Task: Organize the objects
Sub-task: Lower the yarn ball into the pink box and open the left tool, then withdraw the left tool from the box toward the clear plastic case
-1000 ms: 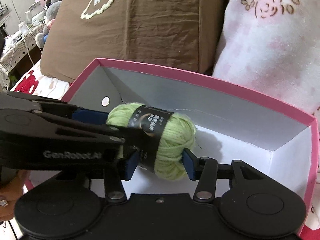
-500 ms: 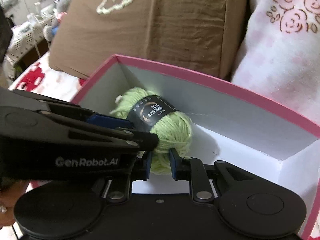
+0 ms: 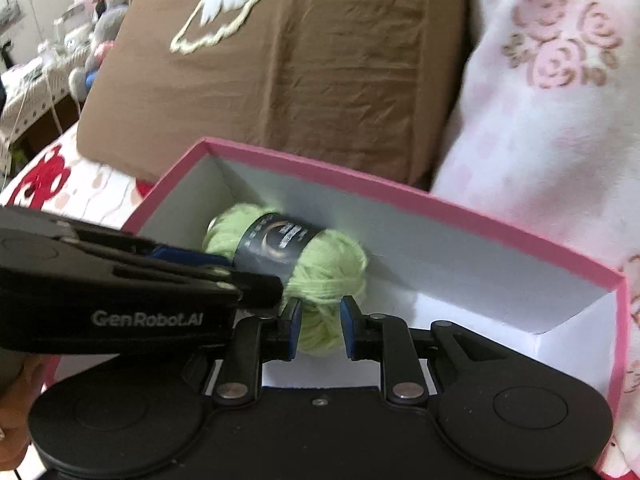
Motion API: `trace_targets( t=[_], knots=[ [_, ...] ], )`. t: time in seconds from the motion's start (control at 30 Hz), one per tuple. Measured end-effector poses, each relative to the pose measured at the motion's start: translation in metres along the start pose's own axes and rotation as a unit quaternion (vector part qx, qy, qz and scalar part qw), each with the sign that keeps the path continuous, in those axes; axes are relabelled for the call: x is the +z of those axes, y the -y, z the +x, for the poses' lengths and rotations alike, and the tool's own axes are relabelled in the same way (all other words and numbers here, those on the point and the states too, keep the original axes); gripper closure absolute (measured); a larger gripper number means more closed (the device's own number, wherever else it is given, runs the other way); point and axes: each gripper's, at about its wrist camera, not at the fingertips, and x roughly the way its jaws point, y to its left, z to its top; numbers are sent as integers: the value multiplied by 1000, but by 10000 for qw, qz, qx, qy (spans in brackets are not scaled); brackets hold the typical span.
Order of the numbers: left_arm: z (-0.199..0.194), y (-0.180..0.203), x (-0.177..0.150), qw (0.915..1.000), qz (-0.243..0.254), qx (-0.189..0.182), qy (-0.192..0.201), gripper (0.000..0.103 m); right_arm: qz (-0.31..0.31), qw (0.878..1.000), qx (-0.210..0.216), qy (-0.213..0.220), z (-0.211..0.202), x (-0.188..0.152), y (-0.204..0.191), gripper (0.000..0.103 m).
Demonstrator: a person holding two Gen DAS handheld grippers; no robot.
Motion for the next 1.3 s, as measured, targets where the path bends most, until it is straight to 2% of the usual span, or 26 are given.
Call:
trace_targets(
  t=[0.13, 0.23, 0.3, 0.37, 0.4, 0.6, 0.8, 0.97, 1.07, 1.2, 1.23, 1.27, 1.3],
  knots=[
    [1, 2, -2, 9999, 16, 108, 63, 68, 24, 9995, 248, -213, 9, 3, 2, 75],
    [-6, 4, -2, 9999, 69, 115, 76, 68, -59, 9996, 240, -164, 0, 0, 1, 72],
    [-16, 6, -2, 9998, 136, 96, 145, 68, -182, 9995, 229, -91, -11, -5, -1, 62],
    [-28, 9, -3, 9996, 203, 58, 207, 67, -241, 9996, 126, -56, -24, -12, -3, 43],
    [-33, 10, -4, 9994, 258, 50, 230, 65, -254, 9996, 80, -45, -29, -15, -3, 41],
    [-50, 24, -15, 9980, 566, 280, 52, 61, -159, 9998, -2, 105, -57, -38, -11, 38],
    [-81, 29, -30, 9981, 597, 144, 9, 55, -218, 9996, -56, 167, -82, -49, -24, 36],
    [-114, 32, -36, 9989, 445, 89, 139, 54, -108, 9997, -132, 163, -106, -52, -24, 35],
    [-131, 33, -38, 9994, 339, -47, 97, 54, -77, 9993, -333, 156, -120, -55, -27, 35],
    [-150, 40, -46, 9992, 403, -68, 23, 53, -41, 9991, -364, 196, -138, -59, -30, 35],
    [-155, 42, -49, 9991, 421, -76, 26, 53, -36, 9992, -350, 196, -142, -61, -31, 33],
    [-159, 44, -52, 9989, 452, -88, 19, 52, -37, 9993, -330, 190, -146, -62, -32, 24],
    [-164, 47, -55, 9986, 518, -85, 1, 52, -62, 9993, -310, 191, -150, -65, -34, 20]
  ],
)
